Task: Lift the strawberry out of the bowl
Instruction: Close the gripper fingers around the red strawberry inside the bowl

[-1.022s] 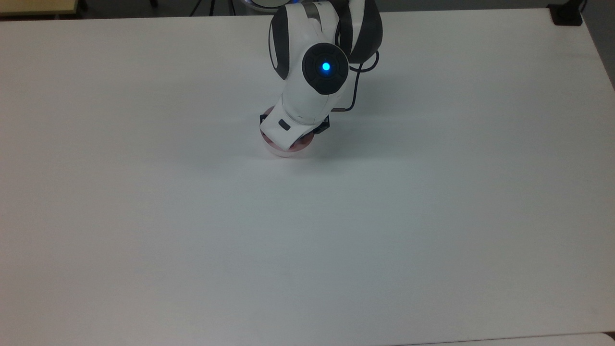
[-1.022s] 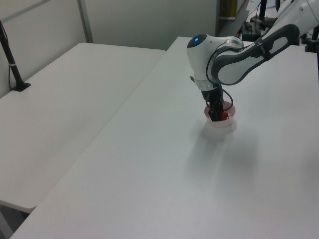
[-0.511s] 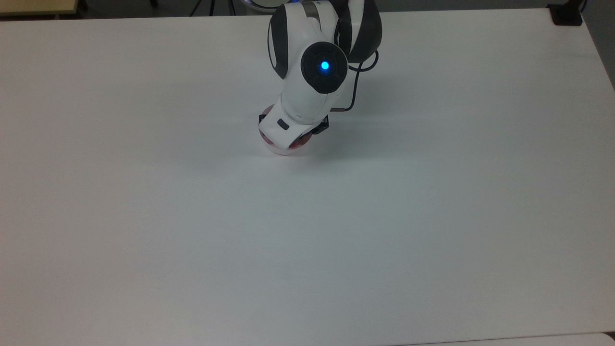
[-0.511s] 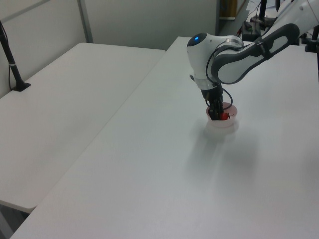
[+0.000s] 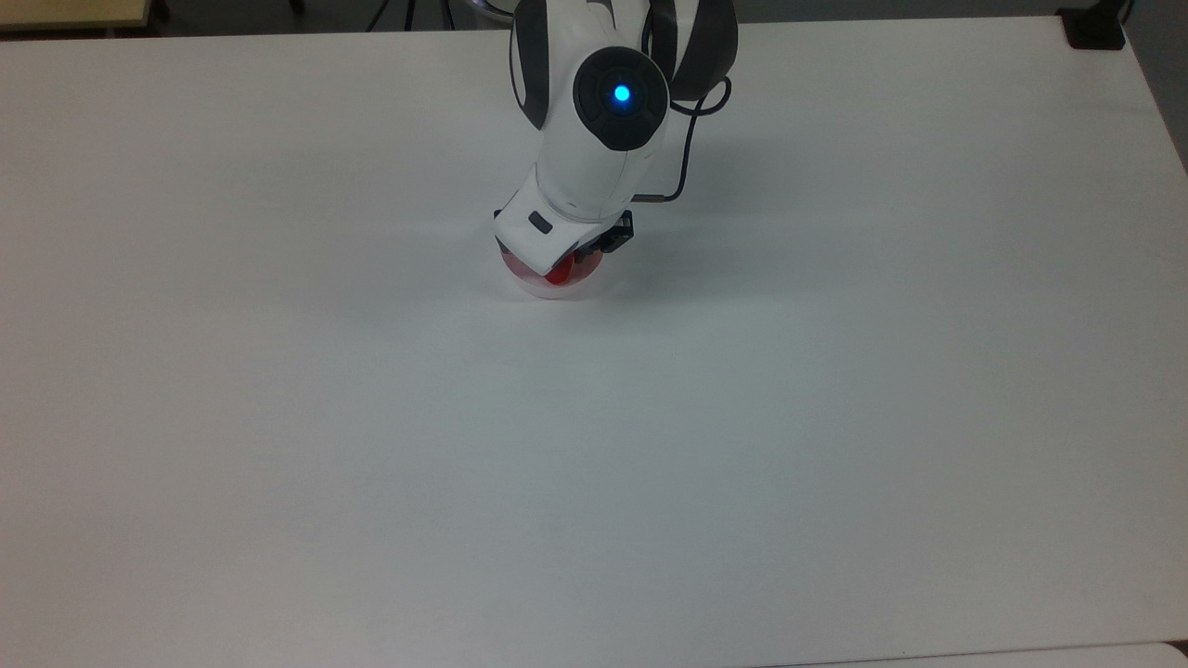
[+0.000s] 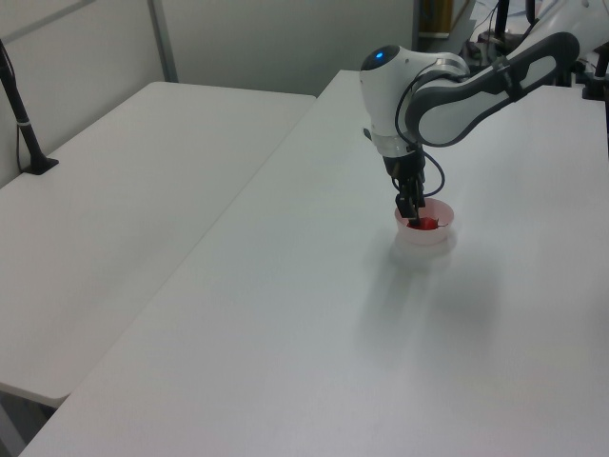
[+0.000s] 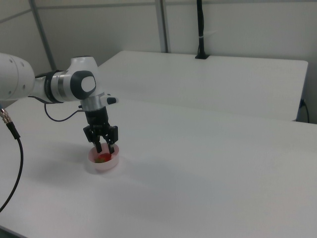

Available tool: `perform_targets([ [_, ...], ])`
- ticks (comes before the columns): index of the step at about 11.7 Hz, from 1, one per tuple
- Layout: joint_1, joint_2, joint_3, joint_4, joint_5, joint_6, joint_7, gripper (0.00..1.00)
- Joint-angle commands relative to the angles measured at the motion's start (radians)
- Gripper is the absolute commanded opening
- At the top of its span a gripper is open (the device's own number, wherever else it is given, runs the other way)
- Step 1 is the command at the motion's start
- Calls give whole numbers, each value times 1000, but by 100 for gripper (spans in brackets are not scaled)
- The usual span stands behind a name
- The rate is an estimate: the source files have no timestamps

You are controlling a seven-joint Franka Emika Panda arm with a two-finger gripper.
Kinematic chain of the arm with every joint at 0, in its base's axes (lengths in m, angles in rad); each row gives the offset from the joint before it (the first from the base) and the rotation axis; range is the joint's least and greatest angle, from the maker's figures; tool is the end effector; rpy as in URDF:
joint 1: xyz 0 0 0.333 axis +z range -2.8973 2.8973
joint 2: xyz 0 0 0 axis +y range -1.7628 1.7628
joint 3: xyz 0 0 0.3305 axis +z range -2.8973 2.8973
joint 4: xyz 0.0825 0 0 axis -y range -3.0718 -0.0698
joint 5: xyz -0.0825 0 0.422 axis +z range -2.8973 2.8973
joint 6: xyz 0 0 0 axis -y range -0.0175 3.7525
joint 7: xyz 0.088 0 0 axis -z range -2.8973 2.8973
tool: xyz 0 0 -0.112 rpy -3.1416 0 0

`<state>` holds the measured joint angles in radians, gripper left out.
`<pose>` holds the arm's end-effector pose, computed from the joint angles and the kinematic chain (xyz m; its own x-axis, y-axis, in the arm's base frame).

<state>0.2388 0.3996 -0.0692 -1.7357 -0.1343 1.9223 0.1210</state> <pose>0.6595 0.1062 0.3226 0.9763 0.0923 -0.1959 0.1255 -0.9783 0.1647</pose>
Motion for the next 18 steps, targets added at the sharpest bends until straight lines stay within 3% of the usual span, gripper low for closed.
perform_targets([
  [1,10,-21,-9,-28,-5,-22,-21,60],
  [6,16,-22,-9,-74,-5,-29,-50,64],
  [11,16,-22,-9,-82,-5,-31,-61,49],
  [18,10,-57,-9,-45,-1,-51,-58,48],
])
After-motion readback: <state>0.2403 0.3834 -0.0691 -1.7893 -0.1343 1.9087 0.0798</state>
